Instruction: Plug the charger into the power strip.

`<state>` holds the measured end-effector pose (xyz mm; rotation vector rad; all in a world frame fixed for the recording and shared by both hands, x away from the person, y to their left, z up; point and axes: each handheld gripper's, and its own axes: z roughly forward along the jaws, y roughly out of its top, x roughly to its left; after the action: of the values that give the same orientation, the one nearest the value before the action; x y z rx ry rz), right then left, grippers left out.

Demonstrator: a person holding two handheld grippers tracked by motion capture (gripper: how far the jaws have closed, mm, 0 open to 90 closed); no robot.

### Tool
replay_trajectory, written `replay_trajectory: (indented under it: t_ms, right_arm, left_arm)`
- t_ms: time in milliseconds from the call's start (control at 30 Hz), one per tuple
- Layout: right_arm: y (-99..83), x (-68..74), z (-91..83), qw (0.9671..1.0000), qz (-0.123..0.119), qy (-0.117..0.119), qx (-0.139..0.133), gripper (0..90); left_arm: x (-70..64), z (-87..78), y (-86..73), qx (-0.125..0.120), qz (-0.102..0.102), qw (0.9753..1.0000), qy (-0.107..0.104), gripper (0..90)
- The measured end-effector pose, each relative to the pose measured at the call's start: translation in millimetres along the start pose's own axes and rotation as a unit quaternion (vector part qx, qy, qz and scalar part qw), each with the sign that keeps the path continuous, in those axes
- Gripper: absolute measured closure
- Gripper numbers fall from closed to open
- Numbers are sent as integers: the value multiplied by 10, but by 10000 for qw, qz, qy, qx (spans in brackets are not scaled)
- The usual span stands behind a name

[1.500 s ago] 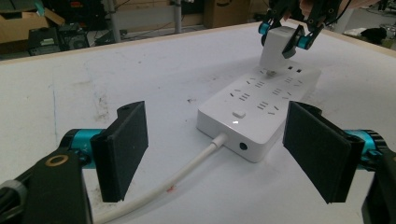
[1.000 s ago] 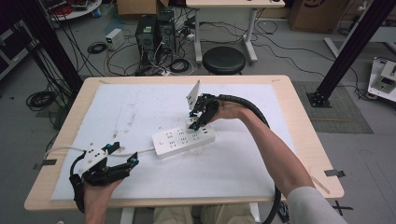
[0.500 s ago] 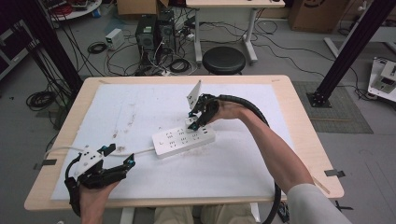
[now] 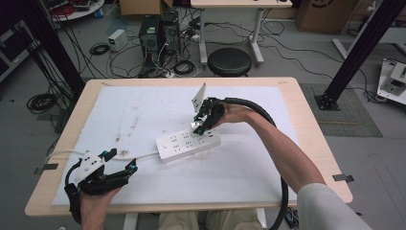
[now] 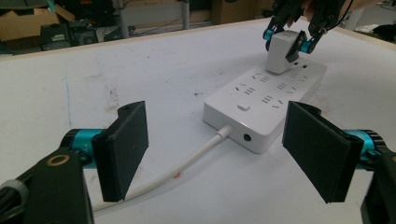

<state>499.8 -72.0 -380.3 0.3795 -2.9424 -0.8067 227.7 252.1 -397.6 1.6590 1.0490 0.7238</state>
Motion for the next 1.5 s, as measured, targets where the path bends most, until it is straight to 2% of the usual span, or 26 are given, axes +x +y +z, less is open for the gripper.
replay_trajectory:
  t_ms: [200,433,533,667,933,1000,1067,1167,1367,1500]
  right_arm:
    - [-48,-5,11,9999,15,33,-164,638]
    - [4,-9,17,9998,-144,34,98,637]
    - [-11,-18,21,9999,-76,58,57,637]
    - [54,53,51,9992,-281,-121,275,638]
    - [35,16,74,9995,-129,-27,276,638]
    - [35,16,74,9995,-129,-27,276,638]
    - [3,9,79,9999,-67,-16,155,636]
    - [-2,13,79,9999,-66,-34,133,635]
    - [4,14,75,9998,-86,-35,148,632]
    - [-4,9,77,9999,-98,-24,91,630]
  left_arm:
    - [2,-47,-7,49,19,9999,90,228]
    - [8,-44,27,61,0,9999,91,228]
    - [14,-46,42,64,58,9999,101,228]
    - [9,-18,30,74,22,10000,58,228]
    - [1,-9,42,41,33,10000,56,229]
    - [15,-23,99,-19,78,9999,63,229]
    - [15,-40,120,-37,115,9999,59,229]
    - [13,-52,105,-34,113,9999,64,229]
    - [23,-73,31,-72,-19,9999,108,229]
    - [43,-84,14,-55,-9,9999,124,229]
